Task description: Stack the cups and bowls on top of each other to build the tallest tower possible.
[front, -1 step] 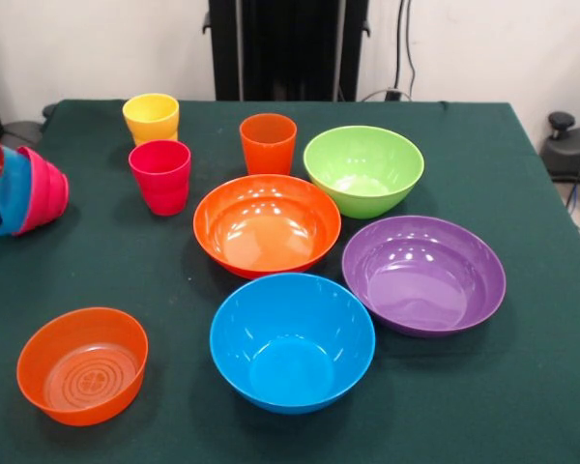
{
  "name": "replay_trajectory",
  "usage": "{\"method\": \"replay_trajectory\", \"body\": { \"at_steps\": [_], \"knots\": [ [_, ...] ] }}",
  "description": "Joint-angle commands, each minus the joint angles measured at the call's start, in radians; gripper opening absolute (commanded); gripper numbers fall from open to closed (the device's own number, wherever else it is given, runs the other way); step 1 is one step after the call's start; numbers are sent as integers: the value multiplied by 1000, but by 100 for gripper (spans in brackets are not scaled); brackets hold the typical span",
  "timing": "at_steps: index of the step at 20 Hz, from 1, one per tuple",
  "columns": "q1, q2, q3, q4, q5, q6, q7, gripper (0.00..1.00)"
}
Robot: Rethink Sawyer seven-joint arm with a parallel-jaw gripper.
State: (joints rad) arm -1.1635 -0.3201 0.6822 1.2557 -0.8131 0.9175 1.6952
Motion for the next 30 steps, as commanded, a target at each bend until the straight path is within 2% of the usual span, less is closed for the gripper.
{"method": "replay_trajectory", "body": {
  "at_steps": [1,30],
  "knots": [
    [65,64,-35,-108,-78,19,-300,100],
    [80,98,-43,-140,-91,2,-292,100]
  ]
}}
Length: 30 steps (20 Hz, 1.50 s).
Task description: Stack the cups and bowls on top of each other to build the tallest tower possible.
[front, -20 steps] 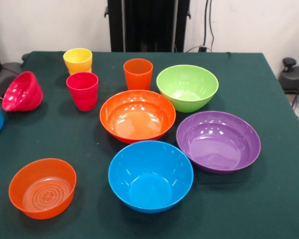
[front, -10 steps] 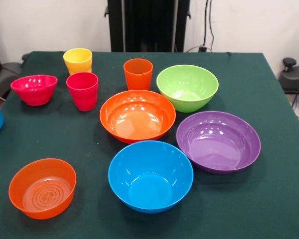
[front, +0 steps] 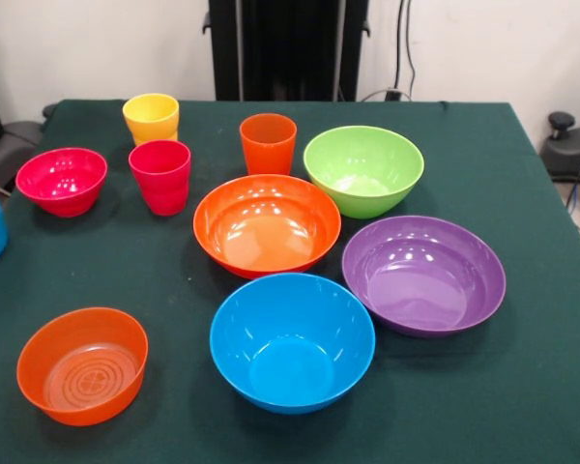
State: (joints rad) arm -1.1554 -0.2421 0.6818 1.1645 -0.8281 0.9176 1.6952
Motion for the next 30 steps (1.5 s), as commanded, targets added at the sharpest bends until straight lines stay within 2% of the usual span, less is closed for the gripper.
{"method": "replay_trajectory", "body": {
  "at_steps": [1,8,14,25,30],
  "knots": [
    [70,17,-42,-42,-72,2,-287,100],
    [87,-6,-38,-38,-54,10,-243,100],
    [109,-52,-11,-53,16,72,-194,100],
    [236,-61,-11,-169,162,147,-15,100],
    [279,-70,-33,-211,222,182,12,100]
  ]
}}
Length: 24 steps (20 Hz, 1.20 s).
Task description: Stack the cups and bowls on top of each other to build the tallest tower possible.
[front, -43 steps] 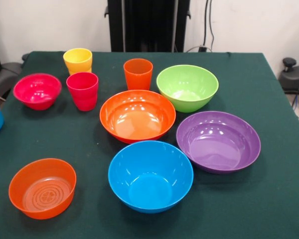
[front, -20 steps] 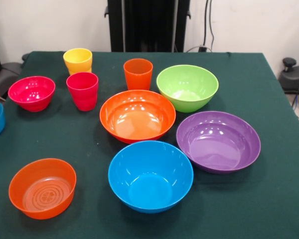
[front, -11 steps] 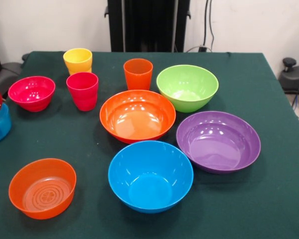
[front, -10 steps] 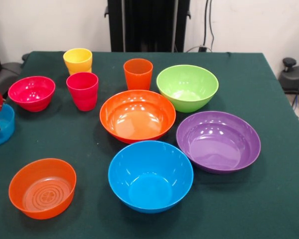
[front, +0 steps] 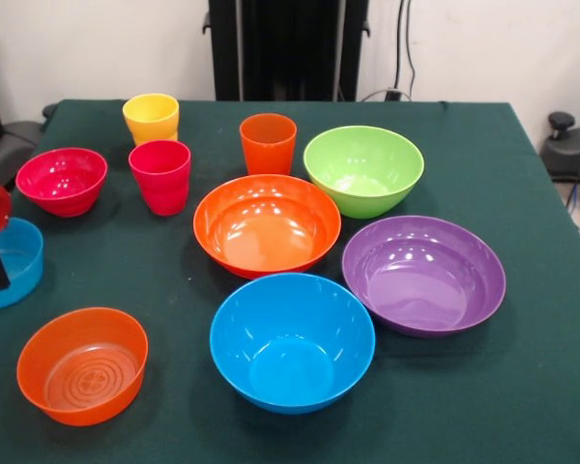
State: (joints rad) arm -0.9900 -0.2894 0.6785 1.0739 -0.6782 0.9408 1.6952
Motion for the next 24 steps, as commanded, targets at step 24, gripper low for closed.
{"method": "replay_trajectory", "body": {
  "at_steps": [24],
  "knots": [
    [189,-202,-108,10,284,241,67,100]
  ]
}}
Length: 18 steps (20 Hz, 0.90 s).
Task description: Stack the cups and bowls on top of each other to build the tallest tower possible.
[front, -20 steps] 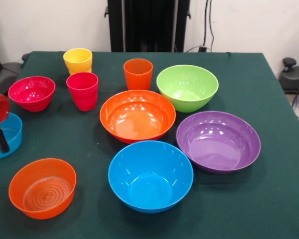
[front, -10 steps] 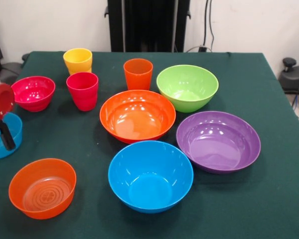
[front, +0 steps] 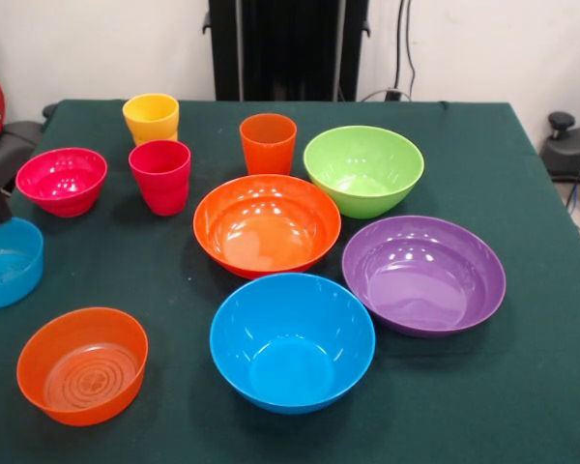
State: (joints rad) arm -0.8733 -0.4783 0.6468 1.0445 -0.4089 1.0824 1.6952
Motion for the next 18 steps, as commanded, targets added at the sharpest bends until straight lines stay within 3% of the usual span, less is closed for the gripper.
{"method": "replay_trajectory", "body": {
  "at_steps": [1,12,18],
  "knots": [
    [75,-10,-82,37,15,95,67,100],
    [98,19,-124,30,16,39,57,100],
    [111,17,-142,98,3,-29,48,100]
  ]
}}
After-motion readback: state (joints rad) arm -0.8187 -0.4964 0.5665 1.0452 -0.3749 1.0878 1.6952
